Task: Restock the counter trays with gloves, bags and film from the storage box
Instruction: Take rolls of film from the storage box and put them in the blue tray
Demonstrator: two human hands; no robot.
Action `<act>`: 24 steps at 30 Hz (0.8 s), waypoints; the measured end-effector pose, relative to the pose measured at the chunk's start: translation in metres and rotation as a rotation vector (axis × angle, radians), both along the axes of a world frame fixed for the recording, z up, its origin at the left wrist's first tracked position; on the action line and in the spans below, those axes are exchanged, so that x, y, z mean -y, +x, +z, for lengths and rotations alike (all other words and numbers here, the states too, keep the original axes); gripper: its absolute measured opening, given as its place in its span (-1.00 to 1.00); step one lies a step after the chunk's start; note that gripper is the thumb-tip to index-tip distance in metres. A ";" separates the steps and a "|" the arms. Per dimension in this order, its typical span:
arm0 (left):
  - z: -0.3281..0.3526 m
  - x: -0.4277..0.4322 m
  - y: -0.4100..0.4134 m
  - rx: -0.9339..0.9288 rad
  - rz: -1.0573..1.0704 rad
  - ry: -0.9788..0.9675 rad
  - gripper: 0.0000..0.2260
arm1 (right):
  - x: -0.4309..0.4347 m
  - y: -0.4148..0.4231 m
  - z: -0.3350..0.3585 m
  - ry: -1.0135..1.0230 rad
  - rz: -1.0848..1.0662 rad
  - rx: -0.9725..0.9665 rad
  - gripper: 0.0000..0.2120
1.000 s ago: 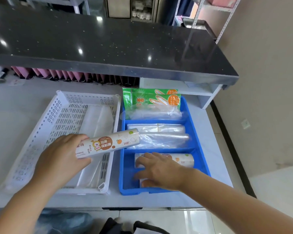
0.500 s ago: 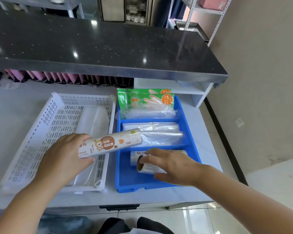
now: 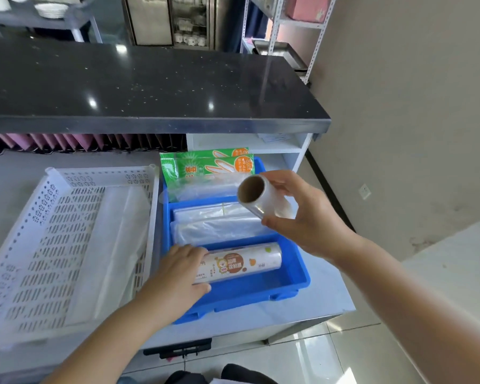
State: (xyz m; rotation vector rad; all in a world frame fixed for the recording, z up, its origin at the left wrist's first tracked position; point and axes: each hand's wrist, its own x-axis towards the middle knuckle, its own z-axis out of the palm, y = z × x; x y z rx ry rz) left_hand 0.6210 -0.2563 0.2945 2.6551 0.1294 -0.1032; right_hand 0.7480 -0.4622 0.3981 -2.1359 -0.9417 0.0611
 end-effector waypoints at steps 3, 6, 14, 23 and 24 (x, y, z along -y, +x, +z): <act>-0.009 0.015 0.007 -0.096 -0.061 -0.054 -0.51 | 0.008 0.001 -0.010 -0.022 -0.052 -0.006 -0.41; -0.014 0.021 0.010 -0.139 -0.131 -0.045 -0.57 | 0.014 0.000 -0.018 -0.030 -0.070 -0.016 -0.41; -0.020 0.023 0.006 -0.029 -0.111 0.156 -0.76 | 0.001 -0.009 -0.022 -0.065 0.008 0.023 -0.41; 0.012 -0.007 -0.040 0.066 -0.212 0.357 -0.71 | -0.037 -0.029 -0.044 -0.249 0.220 0.312 -0.40; 0.013 -0.010 -0.045 0.102 -0.214 0.369 -0.75 | -0.042 -0.031 -0.052 -0.297 0.249 0.321 -0.41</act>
